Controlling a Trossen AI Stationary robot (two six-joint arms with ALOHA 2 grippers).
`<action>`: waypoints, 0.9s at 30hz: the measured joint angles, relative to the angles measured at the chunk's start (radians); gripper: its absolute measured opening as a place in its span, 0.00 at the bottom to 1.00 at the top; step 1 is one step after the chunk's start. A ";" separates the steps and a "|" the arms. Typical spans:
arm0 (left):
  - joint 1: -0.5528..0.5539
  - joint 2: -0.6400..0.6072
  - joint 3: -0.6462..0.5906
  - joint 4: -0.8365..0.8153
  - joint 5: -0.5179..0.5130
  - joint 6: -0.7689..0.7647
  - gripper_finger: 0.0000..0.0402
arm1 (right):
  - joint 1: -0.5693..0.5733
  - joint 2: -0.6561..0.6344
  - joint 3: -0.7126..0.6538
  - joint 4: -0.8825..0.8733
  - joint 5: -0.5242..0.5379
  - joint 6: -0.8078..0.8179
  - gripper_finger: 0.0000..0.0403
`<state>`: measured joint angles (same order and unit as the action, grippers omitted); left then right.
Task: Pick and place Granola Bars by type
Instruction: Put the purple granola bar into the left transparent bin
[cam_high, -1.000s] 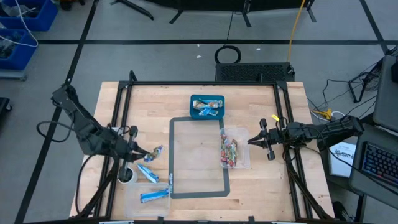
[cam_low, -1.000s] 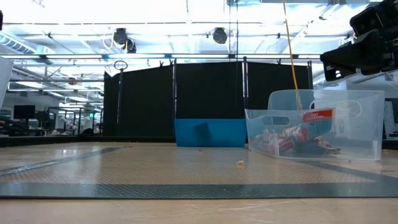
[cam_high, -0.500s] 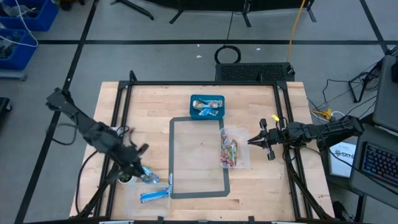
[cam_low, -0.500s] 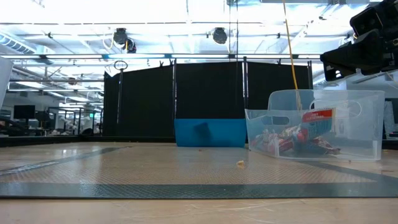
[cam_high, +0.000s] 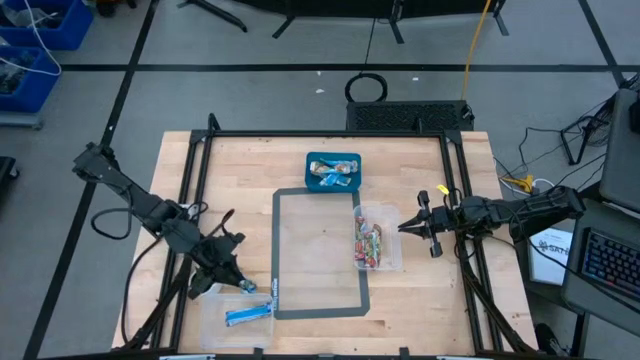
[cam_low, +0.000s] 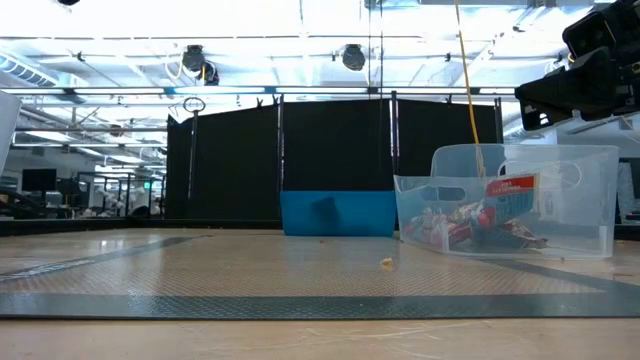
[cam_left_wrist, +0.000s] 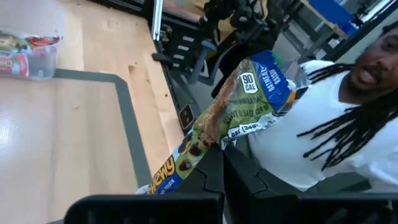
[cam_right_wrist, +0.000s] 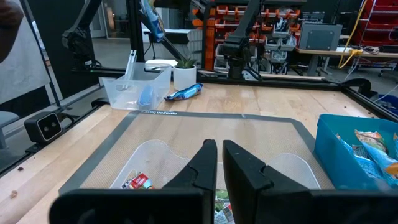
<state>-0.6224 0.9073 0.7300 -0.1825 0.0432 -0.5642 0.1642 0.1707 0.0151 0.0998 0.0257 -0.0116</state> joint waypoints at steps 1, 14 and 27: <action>-0.001 0.000 0.000 0.002 -0.003 -0.008 0.01 | 0.000 0.000 0.000 0.000 0.000 0.000 0.05; -0.044 0.088 0.000 -0.045 -0.027 -0.360 0.01 | 0.000 0.000 0.000 0.000 0.000 0.000 0.05; -0.183 0.240 0.000 -0.146 -0.108 -0.720 0.00 | 0.000 0.000 0.000 0.000 0.000 0.000 0.05</action>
<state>-0.8056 1.1469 0.7300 -0.3283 -0.0650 -1.2837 0.1642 0.1707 0.0149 0.0998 0.0254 -0.0116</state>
